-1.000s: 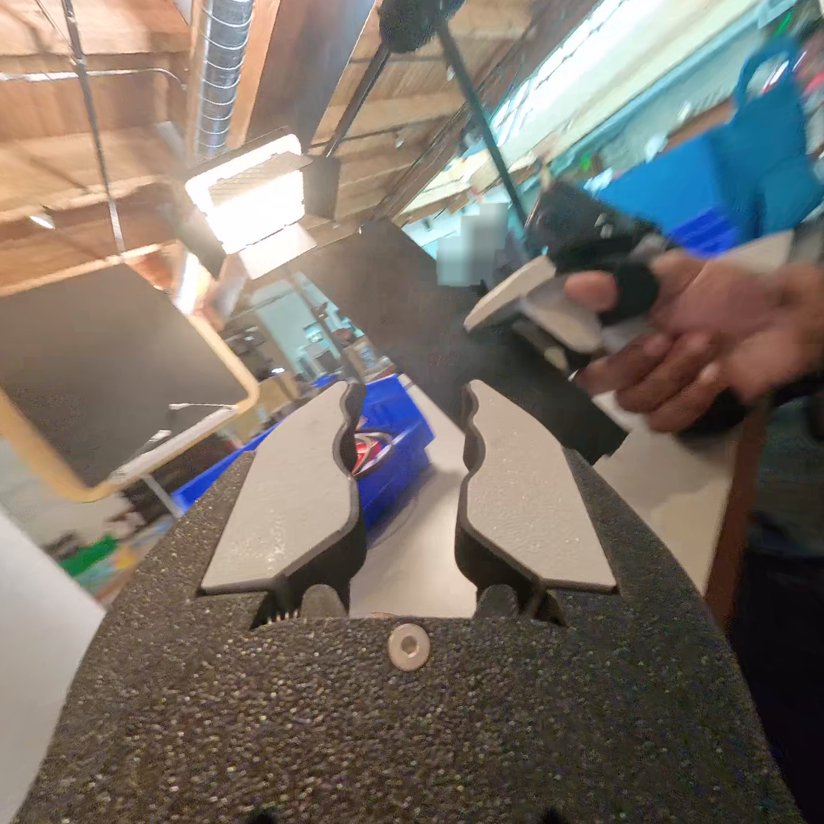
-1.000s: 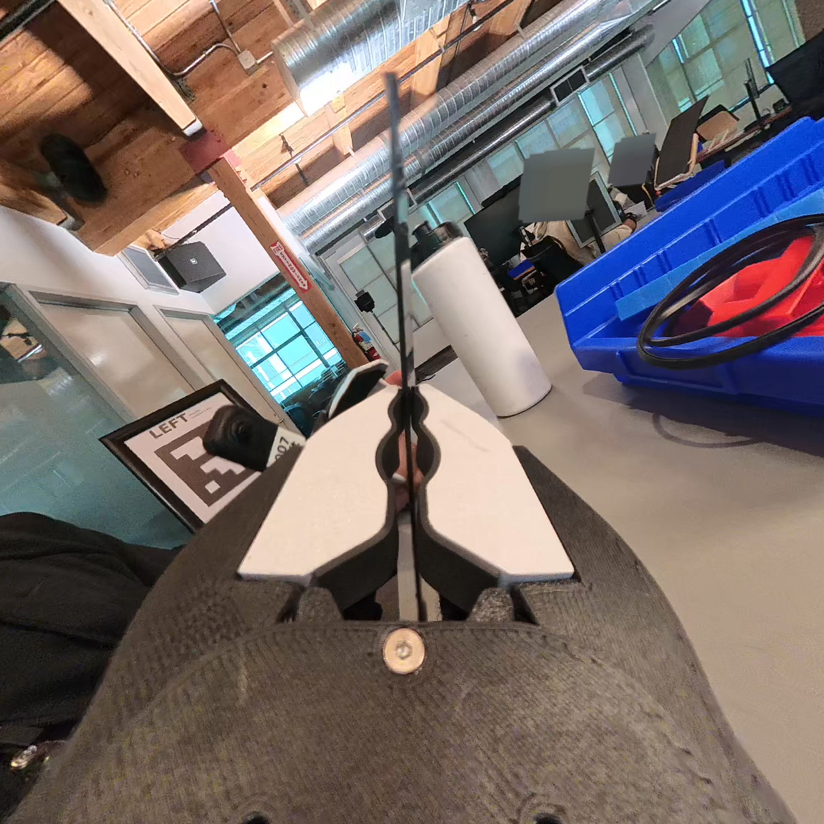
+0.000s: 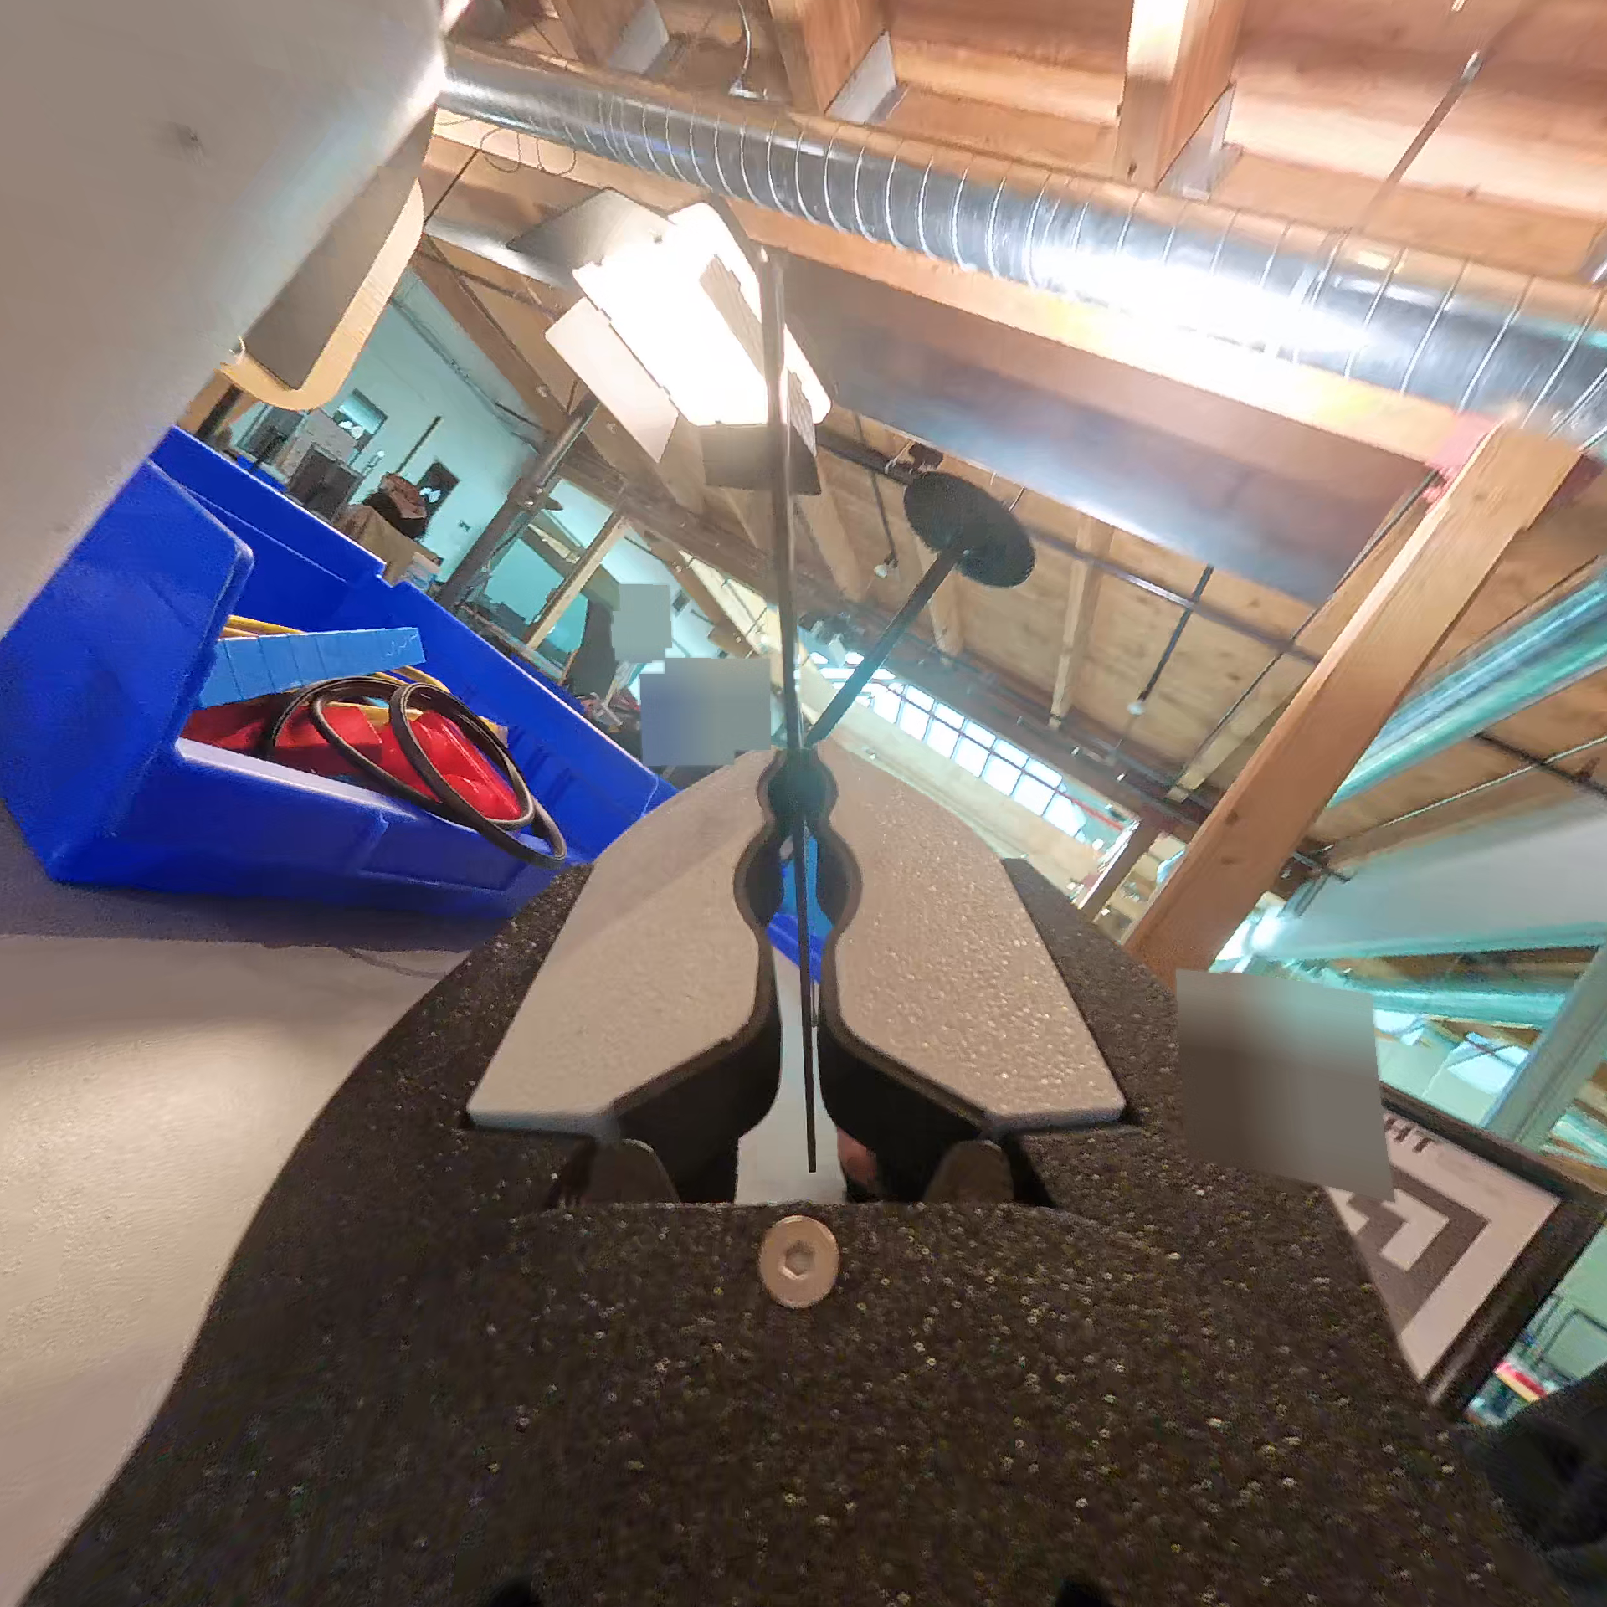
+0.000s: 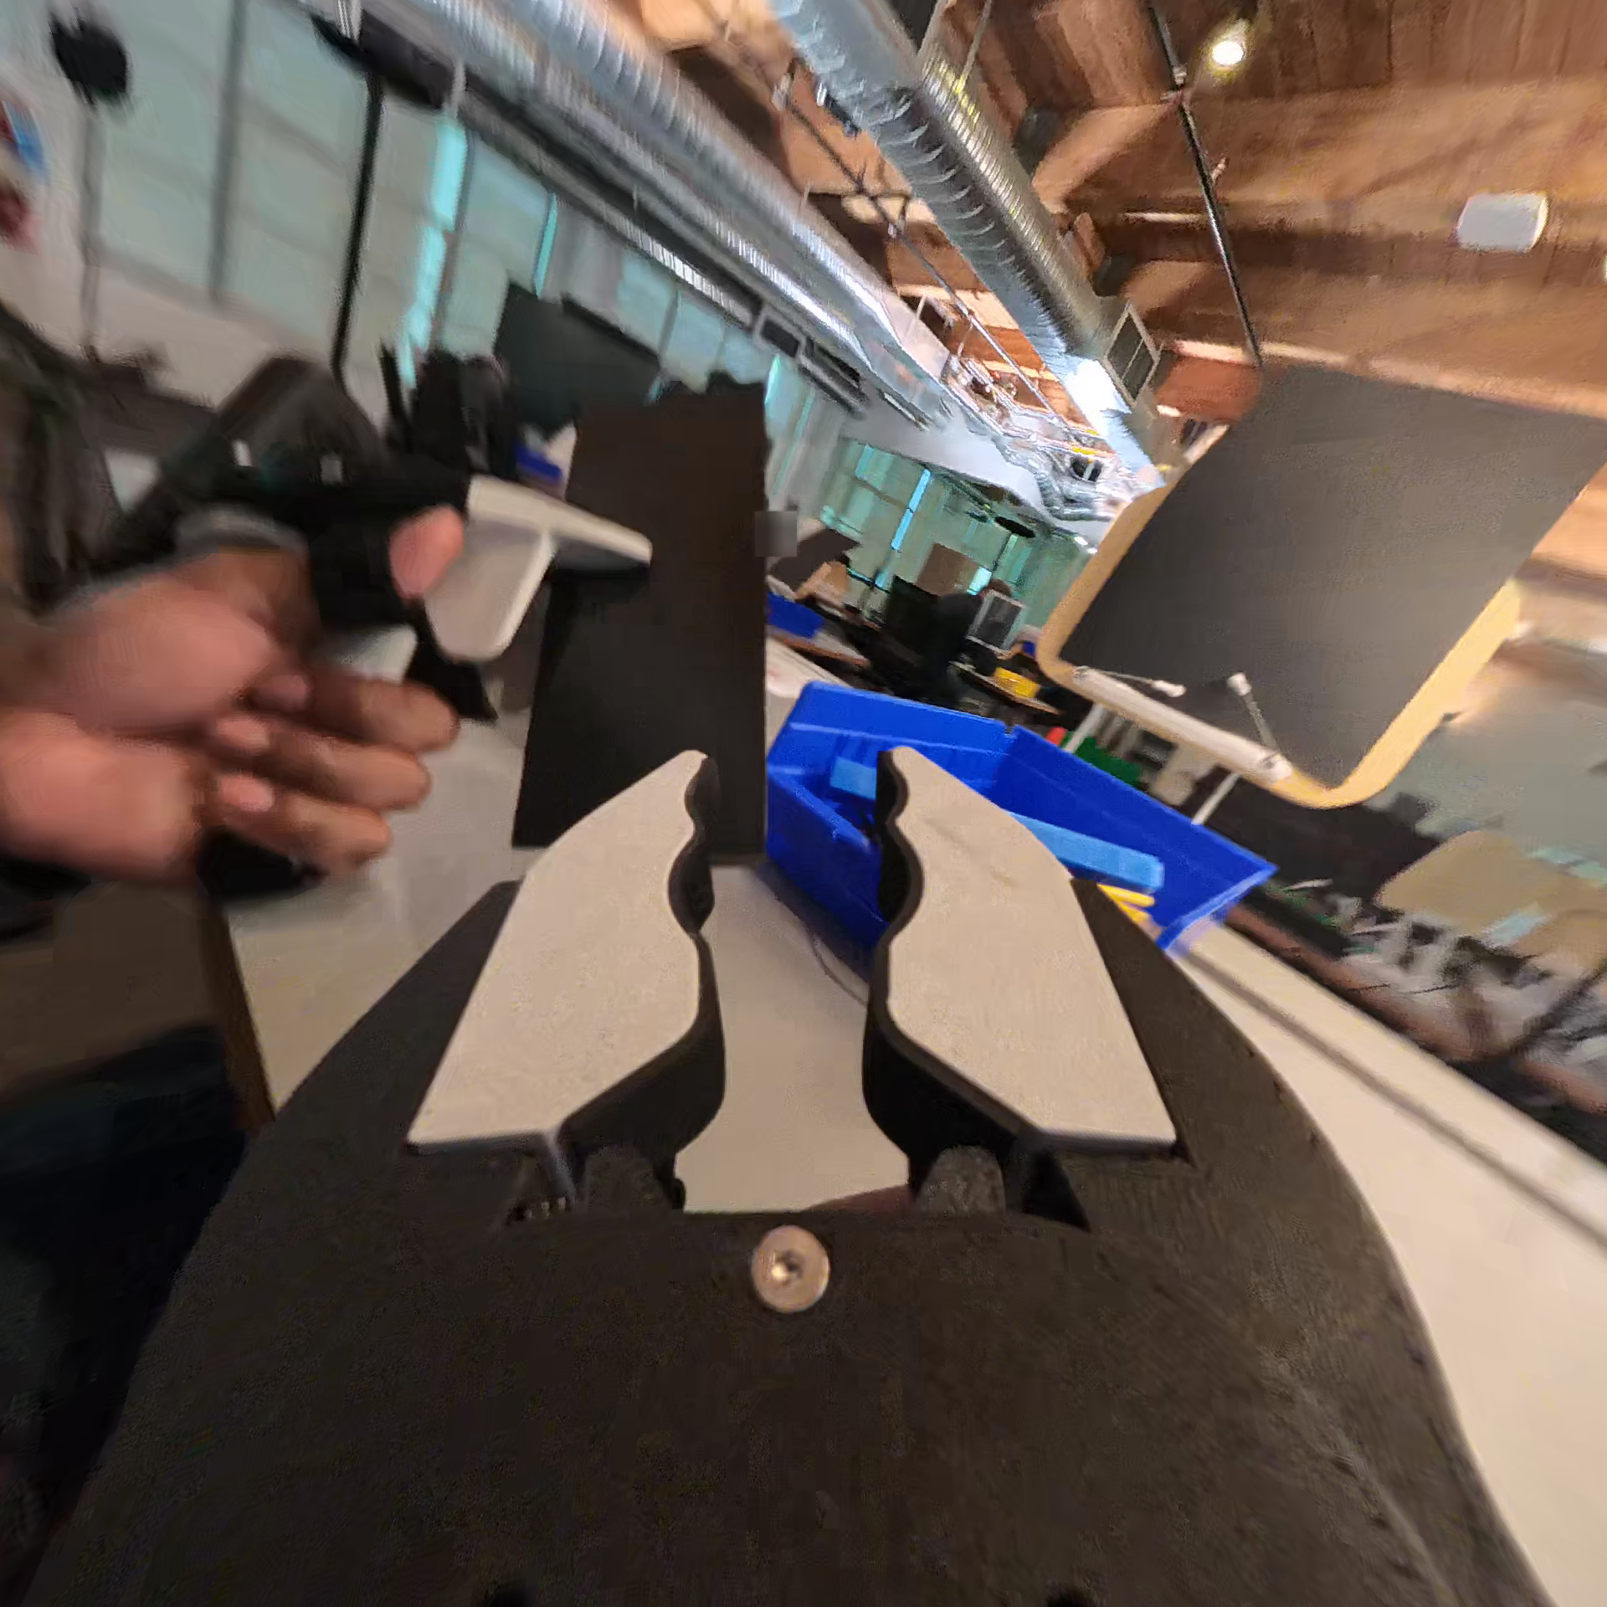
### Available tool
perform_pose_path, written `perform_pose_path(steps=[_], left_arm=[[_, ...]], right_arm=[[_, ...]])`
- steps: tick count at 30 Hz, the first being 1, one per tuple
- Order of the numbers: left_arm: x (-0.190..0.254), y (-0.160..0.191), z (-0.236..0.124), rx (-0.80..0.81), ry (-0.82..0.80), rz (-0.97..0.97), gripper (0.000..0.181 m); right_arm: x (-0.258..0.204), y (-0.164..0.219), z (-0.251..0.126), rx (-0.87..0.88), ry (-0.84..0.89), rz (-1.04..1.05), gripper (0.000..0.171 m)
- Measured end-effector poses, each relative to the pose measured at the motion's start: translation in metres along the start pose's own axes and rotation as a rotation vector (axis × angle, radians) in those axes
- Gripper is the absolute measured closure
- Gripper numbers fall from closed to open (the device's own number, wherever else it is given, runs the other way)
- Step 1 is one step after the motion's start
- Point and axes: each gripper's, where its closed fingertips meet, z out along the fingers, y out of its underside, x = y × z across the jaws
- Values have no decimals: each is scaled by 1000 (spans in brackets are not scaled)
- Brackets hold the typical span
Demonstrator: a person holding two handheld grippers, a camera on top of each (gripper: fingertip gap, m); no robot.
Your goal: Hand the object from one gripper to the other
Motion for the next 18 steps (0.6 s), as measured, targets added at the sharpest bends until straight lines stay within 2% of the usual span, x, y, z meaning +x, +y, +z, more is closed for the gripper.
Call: perform_pose_path(steps=[3, 9, 14, 18], left_arm=[[-3, -3, -2, 38, 31, -106, 180], [-2, 5, 3, 28, 117, -323, 180], [-2, 14, 7, -19, 72, -292, 179], [-3, 25, 11, -70, 38, -324, 180]], right_arm=[[-20, 8, 7, -59, 19, -231, 128], [-29, 28, 16, -162, 105, -522, 102], [-27, 19, 13, -126, 253, -726, 104], [-28, 22, 14, -139, 274, -792, 110]])
